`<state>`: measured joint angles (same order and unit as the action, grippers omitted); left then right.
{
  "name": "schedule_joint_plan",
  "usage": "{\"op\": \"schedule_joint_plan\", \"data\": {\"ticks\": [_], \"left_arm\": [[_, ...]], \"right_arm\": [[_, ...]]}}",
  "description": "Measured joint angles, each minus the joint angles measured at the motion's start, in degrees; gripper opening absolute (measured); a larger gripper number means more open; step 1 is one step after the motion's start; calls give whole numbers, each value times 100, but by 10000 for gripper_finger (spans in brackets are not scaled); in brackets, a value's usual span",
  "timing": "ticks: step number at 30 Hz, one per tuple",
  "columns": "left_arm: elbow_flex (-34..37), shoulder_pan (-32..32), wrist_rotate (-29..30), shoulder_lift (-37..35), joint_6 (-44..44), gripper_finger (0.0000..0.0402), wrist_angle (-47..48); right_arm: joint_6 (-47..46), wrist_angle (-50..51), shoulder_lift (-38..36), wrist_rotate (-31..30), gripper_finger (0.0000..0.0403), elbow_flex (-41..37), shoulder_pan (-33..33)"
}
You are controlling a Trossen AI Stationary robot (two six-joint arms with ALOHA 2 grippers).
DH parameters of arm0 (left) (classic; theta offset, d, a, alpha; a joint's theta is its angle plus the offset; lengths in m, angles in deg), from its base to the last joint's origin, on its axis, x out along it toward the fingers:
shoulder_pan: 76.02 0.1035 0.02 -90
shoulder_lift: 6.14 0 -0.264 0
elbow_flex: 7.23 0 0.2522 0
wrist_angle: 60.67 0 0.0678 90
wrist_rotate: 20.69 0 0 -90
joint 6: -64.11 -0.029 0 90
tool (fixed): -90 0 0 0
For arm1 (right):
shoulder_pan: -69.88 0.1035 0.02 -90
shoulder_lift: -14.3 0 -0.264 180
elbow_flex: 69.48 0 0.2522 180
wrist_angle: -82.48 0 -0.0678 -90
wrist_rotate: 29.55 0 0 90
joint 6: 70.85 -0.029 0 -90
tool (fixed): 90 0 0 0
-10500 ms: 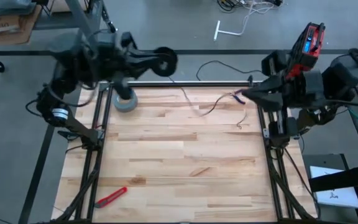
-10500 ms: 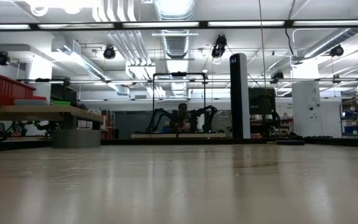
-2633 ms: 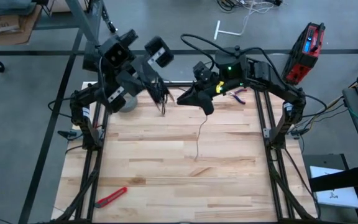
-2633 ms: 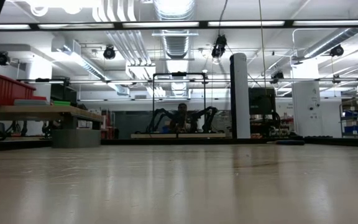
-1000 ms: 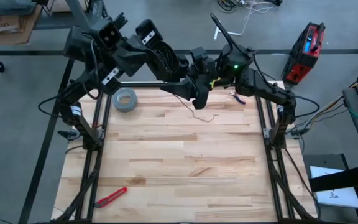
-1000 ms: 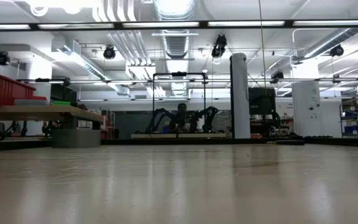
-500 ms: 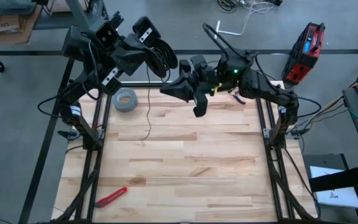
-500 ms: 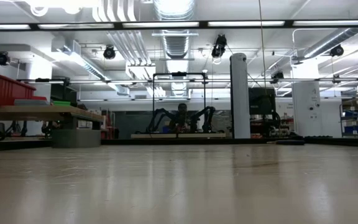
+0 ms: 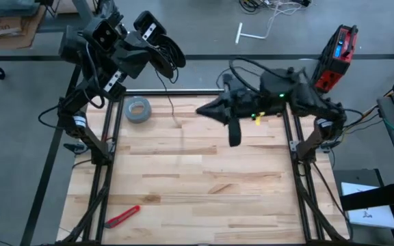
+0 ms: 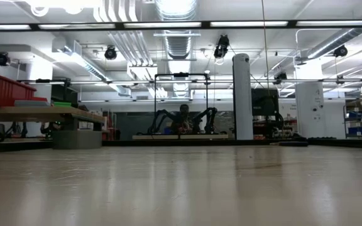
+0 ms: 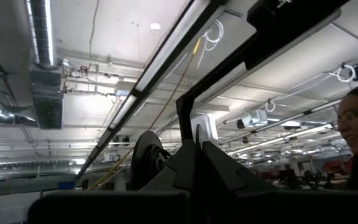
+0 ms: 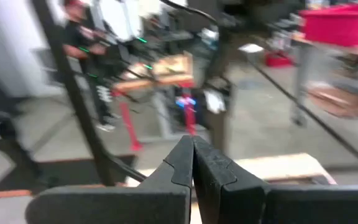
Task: Coil cords
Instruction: Coil the black wire on the black spool
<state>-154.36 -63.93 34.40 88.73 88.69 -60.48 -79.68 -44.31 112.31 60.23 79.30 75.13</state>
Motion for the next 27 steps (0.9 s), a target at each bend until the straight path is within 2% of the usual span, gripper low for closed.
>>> {"op": "schedule_joint_plan", "data": {"ticks": [6, 11, 15, 20, 27], "left_arm": [[-2, 52, 331, -27, -13, 7, -9], [-2, 57, 403, -33, -13, 7, -11], [-2, 57, 439, -33, -35, 7, -22], [-2, 57, 439, -37, -23, 7, -48], [-2, 55, 136, -37, -11, 7, -43]], "right_arm": [[-17, 943, -275, -1111, 0, 2, 311], [-247, 1507, -341, -1339, 0, 1, 513], [-255, 1489, -317, -1336, 0, -2, 582], [-4, 980, -297, -1893, 2, -4, 570], [1580, -630, -145, -1939, 40, 4, 453]]}}
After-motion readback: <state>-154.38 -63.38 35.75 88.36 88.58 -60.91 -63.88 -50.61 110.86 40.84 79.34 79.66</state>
